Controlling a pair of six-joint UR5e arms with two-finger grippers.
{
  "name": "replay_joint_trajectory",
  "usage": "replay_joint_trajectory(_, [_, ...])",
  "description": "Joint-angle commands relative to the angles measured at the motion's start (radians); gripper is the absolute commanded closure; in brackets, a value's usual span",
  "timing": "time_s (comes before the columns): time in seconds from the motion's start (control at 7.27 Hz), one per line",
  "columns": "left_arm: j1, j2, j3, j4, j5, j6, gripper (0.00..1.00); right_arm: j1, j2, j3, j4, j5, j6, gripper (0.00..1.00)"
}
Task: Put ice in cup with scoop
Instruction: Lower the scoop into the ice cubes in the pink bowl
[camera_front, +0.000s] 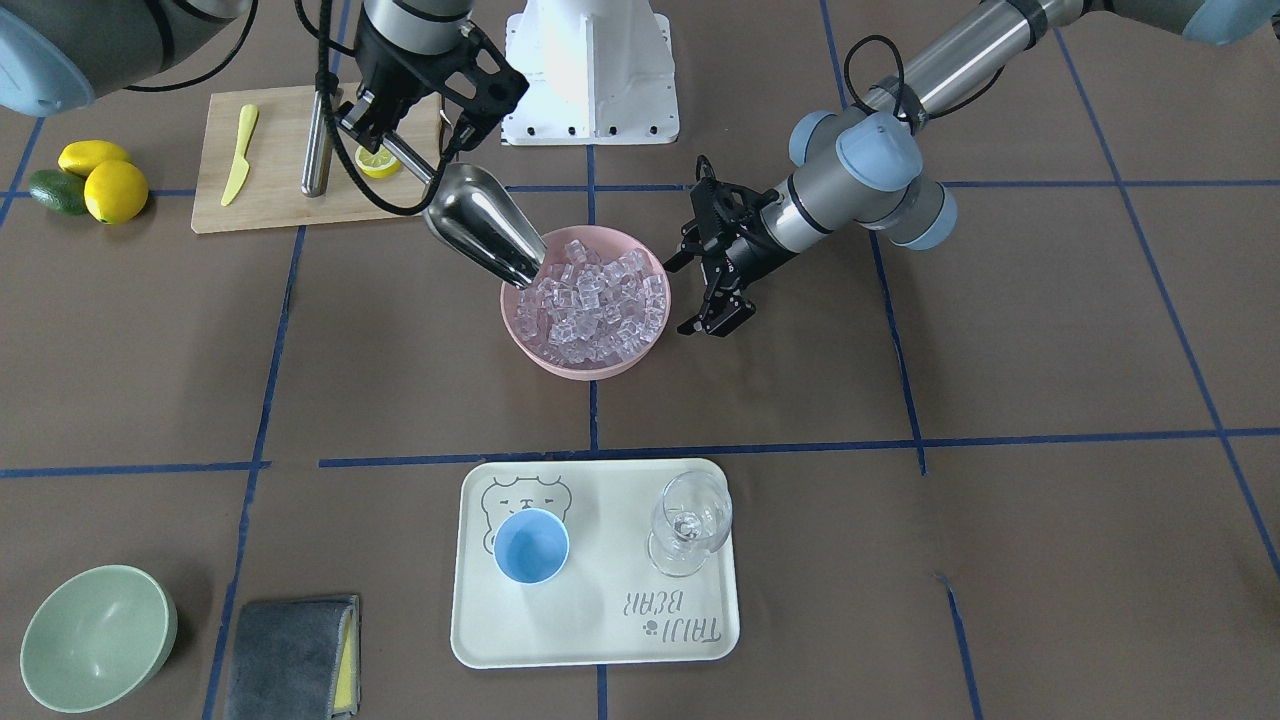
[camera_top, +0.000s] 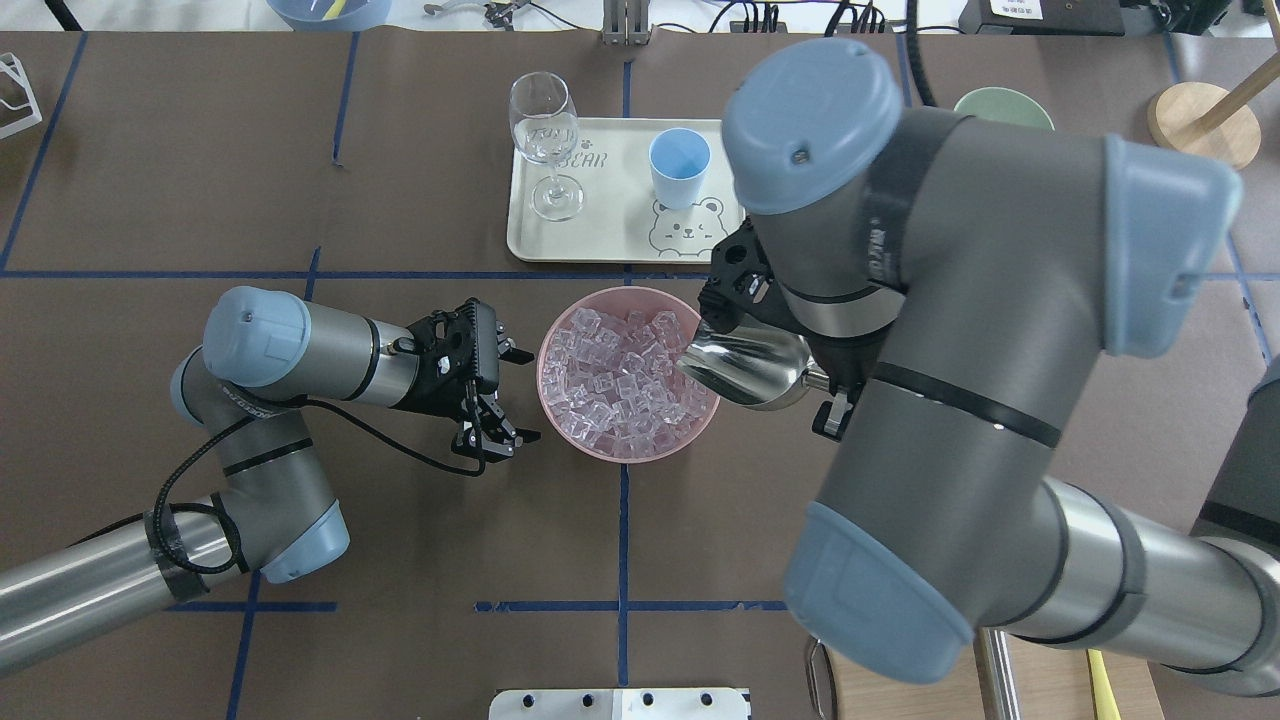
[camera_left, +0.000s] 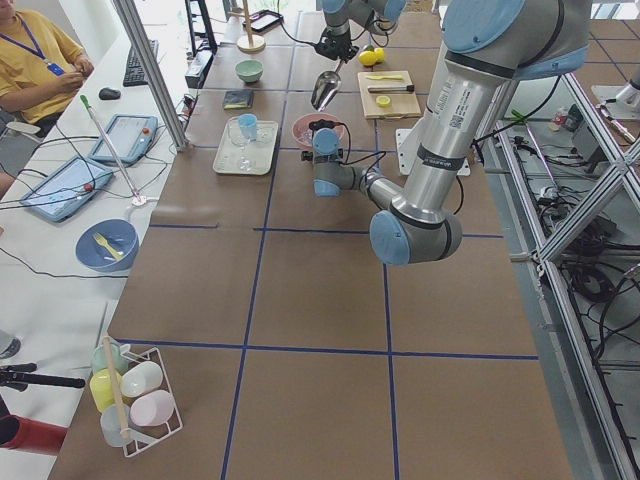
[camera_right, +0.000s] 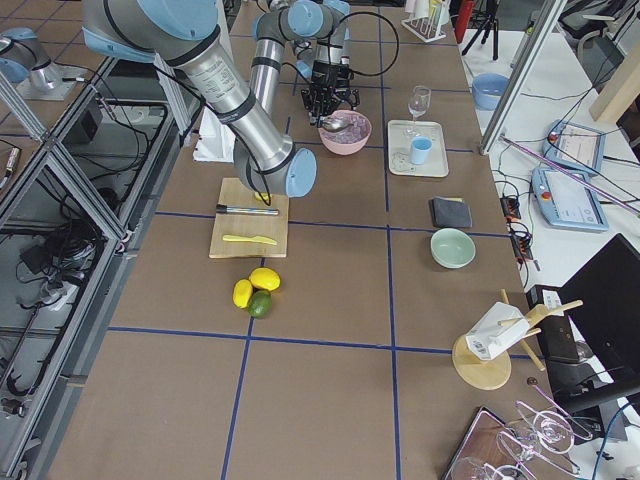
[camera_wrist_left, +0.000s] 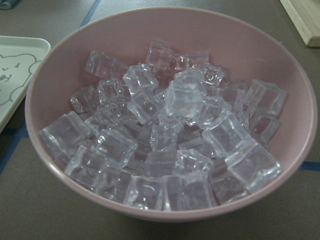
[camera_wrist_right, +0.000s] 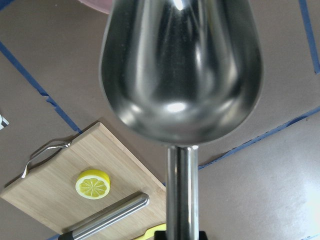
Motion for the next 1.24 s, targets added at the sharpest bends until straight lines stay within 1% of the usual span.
replay_joint_trajectory(0.0, [0.001, -0.001, 0.000, 0.000, 0.000, 0.000, 0.00, -0.039, 0.038, -0.074, -0.038, -0.051, -0.010, 1.00])
replay_joint_trajectory(0.41, [0.001, 0.001, 0.002, -0.001, 0.001, 0.000, 0.00, -0.056, 0.102, -0.173, -0.038, -0.063, -0.012, 1.00])
replay_joint_trajectory(1.1, [0.001, -0.001, 0.002, -0.003, 0.001, 0.000, 0.00, -0.062, 0.107, -0.224, -0.038, -0.077, -0.020, 1.00])
